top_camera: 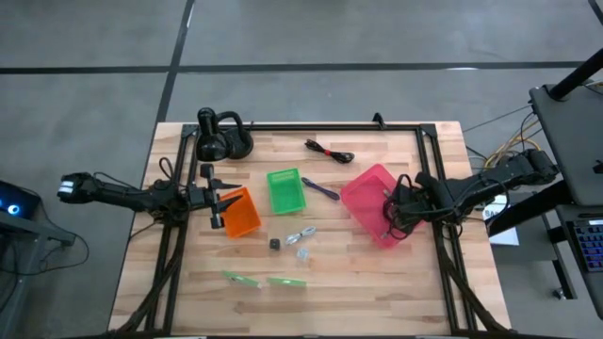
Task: Pick and place items into bin
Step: Put the black charger cable into the pink bin
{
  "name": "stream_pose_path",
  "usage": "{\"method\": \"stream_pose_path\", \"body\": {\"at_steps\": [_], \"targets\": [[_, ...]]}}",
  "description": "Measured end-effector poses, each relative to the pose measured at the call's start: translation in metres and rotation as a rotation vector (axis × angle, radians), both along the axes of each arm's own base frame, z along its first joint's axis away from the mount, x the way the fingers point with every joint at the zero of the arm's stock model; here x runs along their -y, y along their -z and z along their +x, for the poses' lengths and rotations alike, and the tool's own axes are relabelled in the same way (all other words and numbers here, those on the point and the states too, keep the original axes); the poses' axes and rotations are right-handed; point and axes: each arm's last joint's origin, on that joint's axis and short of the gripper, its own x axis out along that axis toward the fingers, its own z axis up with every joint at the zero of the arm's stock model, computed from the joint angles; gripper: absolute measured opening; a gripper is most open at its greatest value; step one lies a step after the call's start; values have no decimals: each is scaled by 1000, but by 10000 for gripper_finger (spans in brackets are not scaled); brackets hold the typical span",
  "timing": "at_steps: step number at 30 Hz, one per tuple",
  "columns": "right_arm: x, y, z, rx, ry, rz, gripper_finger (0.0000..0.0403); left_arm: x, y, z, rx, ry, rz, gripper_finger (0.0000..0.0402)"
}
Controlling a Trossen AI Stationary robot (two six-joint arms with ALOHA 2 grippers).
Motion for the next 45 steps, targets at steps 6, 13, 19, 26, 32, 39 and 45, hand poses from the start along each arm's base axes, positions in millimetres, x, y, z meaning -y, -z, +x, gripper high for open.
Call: {"method": "stream_pose_path", "body": {"at_steps": [6, 13, 19, 26, 32, 39, 45], "targets": [[1, -2, 8, 108, 5, -94, 109, 0, 0, 0, 0, 0, 0, 113], [0, -3, 15, 174, -31, -111, 109, 0, 0, 0, 0, 0, 0, 113], [-3, -7, 28, 276, -108, -117, 109, 0, 0, 0, 0, 0, 0, 113], [-3, -11, 39, 354, -175, -126, 109, 0, 0, 0, 0, 0, 0, 113], [7, -13, 44, 339, -211, -165, 120, 0, 0, 0, 0, 0, 0, 113], [26, -15, 46, 294, -195, -206, 165, 0, 0, 0, 0, 0, 0, 113], [35, -24, 54, 331, -227, -246, 194, 0, 0, 0, 0, 0, 0, 113]]}}
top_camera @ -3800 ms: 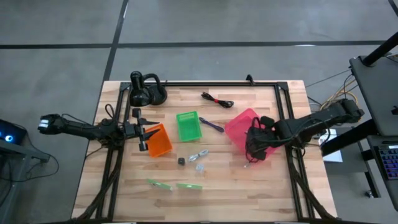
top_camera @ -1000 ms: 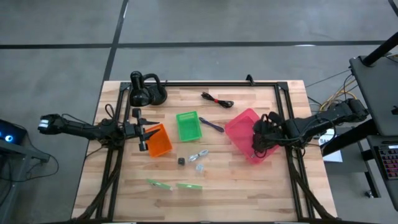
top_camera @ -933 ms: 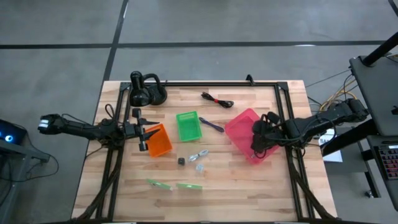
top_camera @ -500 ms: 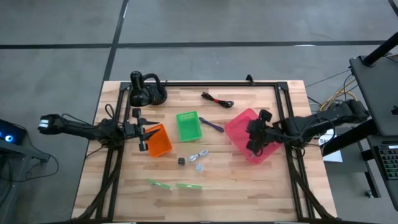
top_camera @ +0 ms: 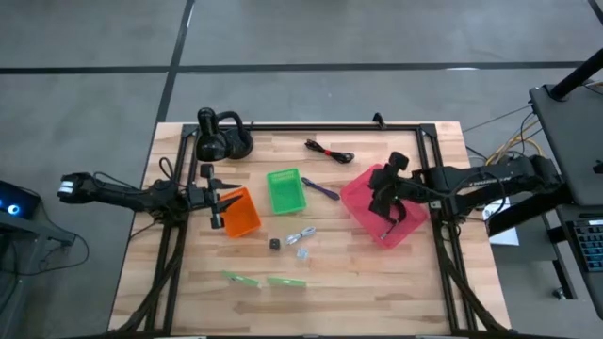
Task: Pick and place items into bin
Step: Put the black charger cable into the pink bin
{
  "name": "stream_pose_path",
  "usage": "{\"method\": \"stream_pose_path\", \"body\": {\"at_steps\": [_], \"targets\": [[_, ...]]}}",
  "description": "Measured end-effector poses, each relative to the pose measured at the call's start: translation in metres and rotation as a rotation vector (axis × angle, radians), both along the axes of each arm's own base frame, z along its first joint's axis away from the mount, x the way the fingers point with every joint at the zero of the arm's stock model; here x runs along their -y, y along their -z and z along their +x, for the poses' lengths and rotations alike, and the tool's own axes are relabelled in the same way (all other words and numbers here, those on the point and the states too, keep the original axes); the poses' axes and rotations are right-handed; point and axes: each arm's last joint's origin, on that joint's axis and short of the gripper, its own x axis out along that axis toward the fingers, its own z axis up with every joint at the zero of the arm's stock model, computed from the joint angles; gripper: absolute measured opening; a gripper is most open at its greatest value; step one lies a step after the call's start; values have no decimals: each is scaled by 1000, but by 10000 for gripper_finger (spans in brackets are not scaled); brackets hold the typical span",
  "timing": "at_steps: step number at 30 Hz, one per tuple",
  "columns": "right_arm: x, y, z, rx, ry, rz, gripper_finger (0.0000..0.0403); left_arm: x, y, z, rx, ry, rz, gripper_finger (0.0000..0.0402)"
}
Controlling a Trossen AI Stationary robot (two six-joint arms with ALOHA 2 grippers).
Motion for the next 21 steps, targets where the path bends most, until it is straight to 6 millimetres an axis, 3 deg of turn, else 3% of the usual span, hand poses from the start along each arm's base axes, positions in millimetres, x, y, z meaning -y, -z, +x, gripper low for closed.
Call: {"method": "stream_pose_path", "body": {"at_steps": [7, 13, 21], "targets": [[8, -14, 12, 54, -115, -93, 194, 0, 0, 0, -1, 0, 0, 113], [24, -35, 15, 96, -69, -123, 196, 0, 0, 0, 0, 0, 0, 113], [50, -46, 18, 130, -116, -20, 196, 0, 0, 0, 0, 0, 0, 113]]}}
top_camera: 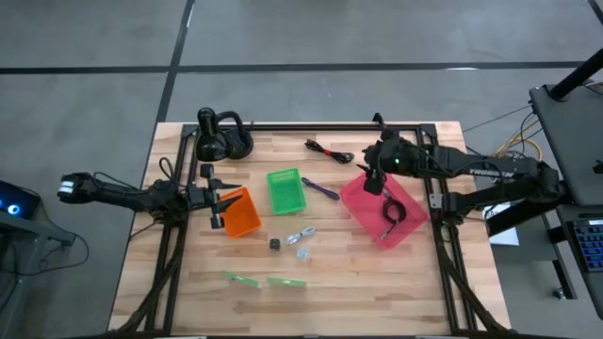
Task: Pick and place items into bin
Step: Put the black charger cable into the pink bin
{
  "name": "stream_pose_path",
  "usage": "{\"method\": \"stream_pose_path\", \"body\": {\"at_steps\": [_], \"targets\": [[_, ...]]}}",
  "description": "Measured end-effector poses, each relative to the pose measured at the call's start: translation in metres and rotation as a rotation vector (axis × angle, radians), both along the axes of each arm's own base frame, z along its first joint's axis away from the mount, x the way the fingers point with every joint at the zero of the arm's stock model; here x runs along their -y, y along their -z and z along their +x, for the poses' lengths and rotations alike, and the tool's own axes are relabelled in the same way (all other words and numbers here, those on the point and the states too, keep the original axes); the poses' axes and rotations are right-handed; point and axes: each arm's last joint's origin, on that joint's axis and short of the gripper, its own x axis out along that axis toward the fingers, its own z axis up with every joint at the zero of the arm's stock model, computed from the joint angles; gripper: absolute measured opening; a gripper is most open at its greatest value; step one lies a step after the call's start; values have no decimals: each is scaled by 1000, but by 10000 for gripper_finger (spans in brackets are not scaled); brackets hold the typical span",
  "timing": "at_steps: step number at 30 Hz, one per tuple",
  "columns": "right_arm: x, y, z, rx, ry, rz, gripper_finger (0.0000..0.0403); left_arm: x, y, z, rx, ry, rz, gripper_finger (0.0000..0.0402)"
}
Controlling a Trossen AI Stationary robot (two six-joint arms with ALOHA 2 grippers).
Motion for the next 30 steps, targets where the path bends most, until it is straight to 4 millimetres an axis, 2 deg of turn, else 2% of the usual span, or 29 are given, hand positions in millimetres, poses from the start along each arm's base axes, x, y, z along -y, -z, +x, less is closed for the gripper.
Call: {"method": "stream_pose_path", "body": {"at_steps": [10, 16, 25, 30], "targets": [[41, 23, 24, -160, 79, 6, 196, 0, 0, 0, 0, 0, 0, 113], [72, 38, 51, -246, 97, 47, 196, 0, 0, 0, 0, 0, 0, 113], [116, 57, 100, -326, 14, 235, 196, 0, 0, 0, 0, 0, 0, 113], [141, 67, 115, -418, 52, 292, 196, 0, 0, 0, 0, 0, 0, 113]]}}
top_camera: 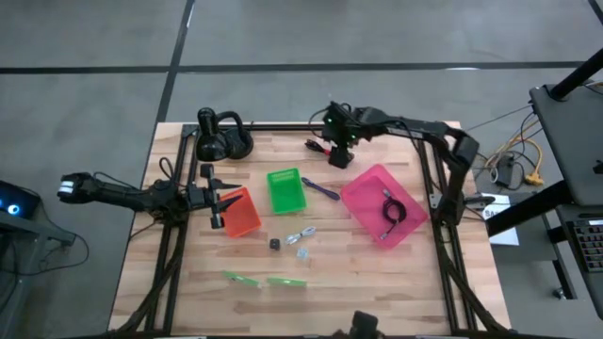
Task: Pick and place items into bin
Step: Put the black charger cable into the pink bin
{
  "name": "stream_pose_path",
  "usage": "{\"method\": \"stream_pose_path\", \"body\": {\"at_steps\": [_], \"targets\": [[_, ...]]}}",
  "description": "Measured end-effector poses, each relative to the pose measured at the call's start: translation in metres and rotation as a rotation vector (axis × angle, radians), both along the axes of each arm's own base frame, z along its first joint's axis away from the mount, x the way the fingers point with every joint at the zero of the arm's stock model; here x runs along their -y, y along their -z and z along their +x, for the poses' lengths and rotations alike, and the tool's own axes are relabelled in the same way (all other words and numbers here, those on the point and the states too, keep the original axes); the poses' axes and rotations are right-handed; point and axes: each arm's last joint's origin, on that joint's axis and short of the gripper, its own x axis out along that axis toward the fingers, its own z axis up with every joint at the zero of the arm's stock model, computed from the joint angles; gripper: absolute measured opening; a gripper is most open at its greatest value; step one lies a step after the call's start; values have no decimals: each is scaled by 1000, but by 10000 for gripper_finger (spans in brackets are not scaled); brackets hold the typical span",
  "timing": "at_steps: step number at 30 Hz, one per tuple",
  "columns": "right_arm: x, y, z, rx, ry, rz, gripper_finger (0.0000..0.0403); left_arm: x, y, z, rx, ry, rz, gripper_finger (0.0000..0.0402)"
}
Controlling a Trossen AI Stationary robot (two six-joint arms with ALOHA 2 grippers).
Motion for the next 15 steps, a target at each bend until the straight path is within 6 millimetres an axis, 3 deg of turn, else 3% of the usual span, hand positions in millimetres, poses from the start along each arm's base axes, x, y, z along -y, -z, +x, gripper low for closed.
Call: {"method": "stream_pose_path", "body": {"at_steps": [8, 15], "targets": [[28, 27, 9, -94, 98, 198, 196, 0, 0, 0, 0, 0, 0, 113], [38, 50, 21, -139, 87, 224, 196, 0, 0, 0, -1, 0, 0, 113]]}}
